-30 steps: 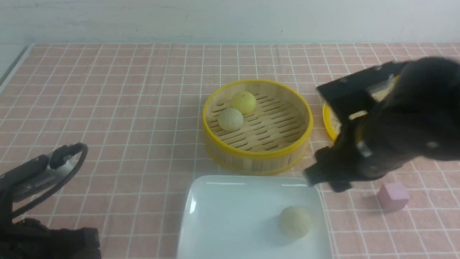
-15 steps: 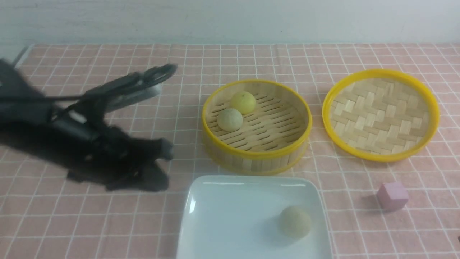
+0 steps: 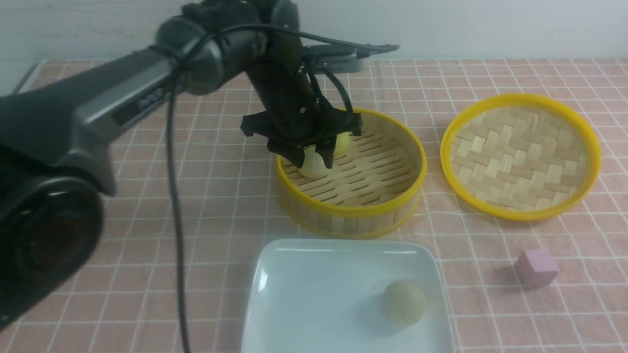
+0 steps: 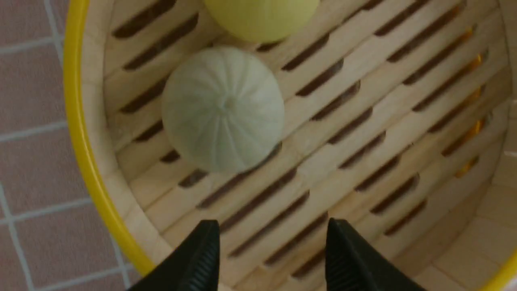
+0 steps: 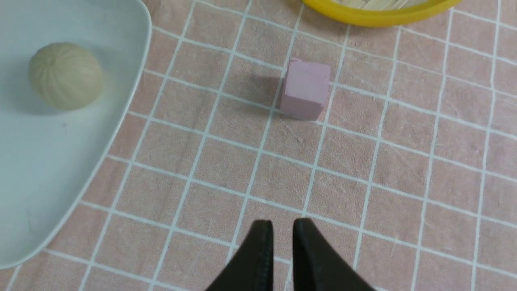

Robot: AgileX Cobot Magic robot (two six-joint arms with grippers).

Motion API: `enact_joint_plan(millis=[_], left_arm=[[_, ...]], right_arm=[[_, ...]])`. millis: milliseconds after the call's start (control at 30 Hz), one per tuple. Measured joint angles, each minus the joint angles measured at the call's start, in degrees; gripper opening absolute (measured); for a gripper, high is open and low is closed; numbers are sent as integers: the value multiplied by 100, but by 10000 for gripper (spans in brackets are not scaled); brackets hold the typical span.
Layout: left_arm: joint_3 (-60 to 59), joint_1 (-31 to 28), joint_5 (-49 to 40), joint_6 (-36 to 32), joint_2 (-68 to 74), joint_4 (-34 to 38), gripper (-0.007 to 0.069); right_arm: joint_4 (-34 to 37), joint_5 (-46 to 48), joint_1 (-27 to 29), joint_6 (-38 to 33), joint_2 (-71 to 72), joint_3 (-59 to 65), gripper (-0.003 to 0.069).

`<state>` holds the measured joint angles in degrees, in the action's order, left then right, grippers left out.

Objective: Put the steamed buns into the plate on the pink tablecloth.
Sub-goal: 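Reach into the bamboo steamer and grasp a bun with the left gripper, then carry the bun from the bamboo steamer to the plate with the left gripper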

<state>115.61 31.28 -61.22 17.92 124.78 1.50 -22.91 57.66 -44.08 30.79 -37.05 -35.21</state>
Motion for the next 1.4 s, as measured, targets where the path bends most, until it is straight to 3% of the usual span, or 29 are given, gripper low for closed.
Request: enact_joint_plan(millis=[267,400,500,567,767,1100,1400], left_arm=[[734,45,42,517,682,-1028,358],[750,45,155,895,989,-1215,232],[777,45,118,789,951,-1008,69],[777,45,-97,690,758,-630,29],[772,138,-847,740,-30,-78,25],[-949,1488,-961,712,-1409,-685,25],[-2617,1769,-621,1995,-1412,-968,28]], right_arm=[[-6,-161,0,0,0,14,83],[-6,-161,0,4,0,14,92],[-6,-161,0,4,0,15,99],[-6,-161,0,4,0,15,102],[-6,-161,0,4,0,15,112],[14,-155,0,4,0,20,125],[14,-155,0,4,0,22,134]])
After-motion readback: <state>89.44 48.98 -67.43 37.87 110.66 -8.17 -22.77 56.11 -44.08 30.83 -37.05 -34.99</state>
